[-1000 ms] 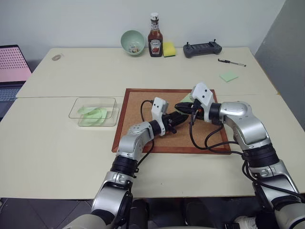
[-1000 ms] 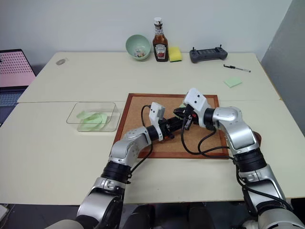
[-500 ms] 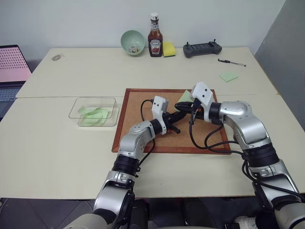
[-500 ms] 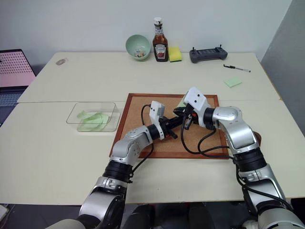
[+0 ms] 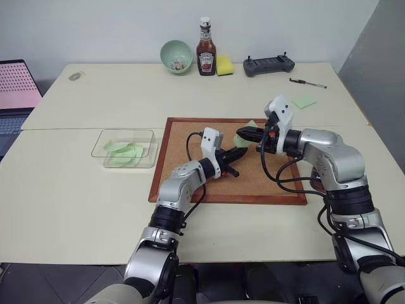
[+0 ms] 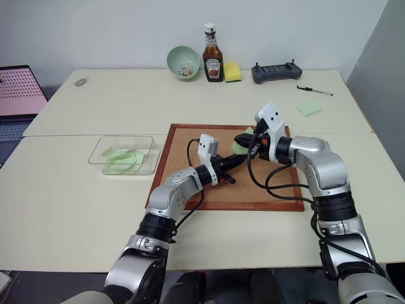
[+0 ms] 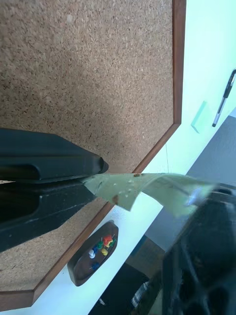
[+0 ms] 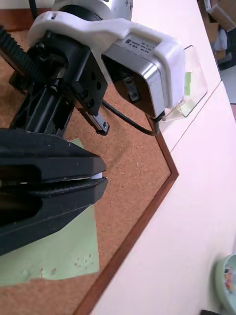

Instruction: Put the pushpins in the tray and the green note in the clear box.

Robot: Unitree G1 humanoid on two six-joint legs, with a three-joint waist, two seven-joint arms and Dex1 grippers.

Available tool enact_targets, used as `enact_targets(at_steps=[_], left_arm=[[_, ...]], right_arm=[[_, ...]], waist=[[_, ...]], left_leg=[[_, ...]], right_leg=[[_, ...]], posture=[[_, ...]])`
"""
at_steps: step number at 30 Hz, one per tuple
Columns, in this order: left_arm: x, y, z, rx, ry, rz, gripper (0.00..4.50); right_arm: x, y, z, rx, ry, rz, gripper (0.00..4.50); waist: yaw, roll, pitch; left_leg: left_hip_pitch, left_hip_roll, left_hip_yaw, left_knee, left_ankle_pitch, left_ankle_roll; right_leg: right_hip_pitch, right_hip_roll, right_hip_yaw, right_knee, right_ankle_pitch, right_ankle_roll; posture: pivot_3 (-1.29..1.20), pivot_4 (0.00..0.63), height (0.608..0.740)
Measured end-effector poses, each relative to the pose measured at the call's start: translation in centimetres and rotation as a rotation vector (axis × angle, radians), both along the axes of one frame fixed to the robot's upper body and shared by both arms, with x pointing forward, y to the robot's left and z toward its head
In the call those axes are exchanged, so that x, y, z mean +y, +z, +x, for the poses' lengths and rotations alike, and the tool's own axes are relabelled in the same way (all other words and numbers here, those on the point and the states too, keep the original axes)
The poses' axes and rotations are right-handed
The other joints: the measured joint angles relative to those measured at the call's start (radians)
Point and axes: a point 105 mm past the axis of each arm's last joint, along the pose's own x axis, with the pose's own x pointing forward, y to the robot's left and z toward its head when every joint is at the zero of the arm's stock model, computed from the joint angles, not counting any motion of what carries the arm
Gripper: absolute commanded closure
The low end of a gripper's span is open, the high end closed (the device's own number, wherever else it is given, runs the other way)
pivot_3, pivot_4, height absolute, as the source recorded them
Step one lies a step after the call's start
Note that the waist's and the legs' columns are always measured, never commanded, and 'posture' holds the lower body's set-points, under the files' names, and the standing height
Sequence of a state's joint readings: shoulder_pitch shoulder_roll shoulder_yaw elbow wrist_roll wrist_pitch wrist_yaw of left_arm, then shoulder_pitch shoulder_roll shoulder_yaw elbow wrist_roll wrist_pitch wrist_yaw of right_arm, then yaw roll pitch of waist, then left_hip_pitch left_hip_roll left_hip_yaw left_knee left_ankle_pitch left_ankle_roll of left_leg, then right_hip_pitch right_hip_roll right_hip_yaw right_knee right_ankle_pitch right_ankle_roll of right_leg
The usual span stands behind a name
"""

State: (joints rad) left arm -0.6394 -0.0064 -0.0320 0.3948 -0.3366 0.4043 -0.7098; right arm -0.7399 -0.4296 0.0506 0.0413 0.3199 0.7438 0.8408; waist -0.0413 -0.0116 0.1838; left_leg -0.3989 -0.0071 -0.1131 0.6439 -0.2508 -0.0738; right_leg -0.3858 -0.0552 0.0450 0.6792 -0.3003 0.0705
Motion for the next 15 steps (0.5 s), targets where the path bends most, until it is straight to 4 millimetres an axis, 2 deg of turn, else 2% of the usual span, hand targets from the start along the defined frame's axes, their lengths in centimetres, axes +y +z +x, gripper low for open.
enact_targets(at_steps=[11,15], left_arm=[[0.0,0.0,0.0,0.001,0.001,0.001,4.45],[0.1,-0.1,0.0,0.002,0.007,0.004,4.45]], right_arm=[[-1.1,0.2,-0.3,0.103,-0.020,0.077,4.50],[-3.2,1.9,-1.1,0.056,-0.039,0.055,4.50]], waist=[[0.000,0.000,0.000],[0.006,0.000,0.000]], left_leg=[[0.000,0.000,0.000,0.000,0.000,0.000],[-0.001,0.000,0.000,0.000,0.000,0.000]], right_leg=[[0.000,0.000,0.000,0.000,0.000,0.000],[0.000,0.000,0.000,0.000,0.000,0.000]], posture=[[0.00,0.150,0.740],[0.00,0.150,0.740]])
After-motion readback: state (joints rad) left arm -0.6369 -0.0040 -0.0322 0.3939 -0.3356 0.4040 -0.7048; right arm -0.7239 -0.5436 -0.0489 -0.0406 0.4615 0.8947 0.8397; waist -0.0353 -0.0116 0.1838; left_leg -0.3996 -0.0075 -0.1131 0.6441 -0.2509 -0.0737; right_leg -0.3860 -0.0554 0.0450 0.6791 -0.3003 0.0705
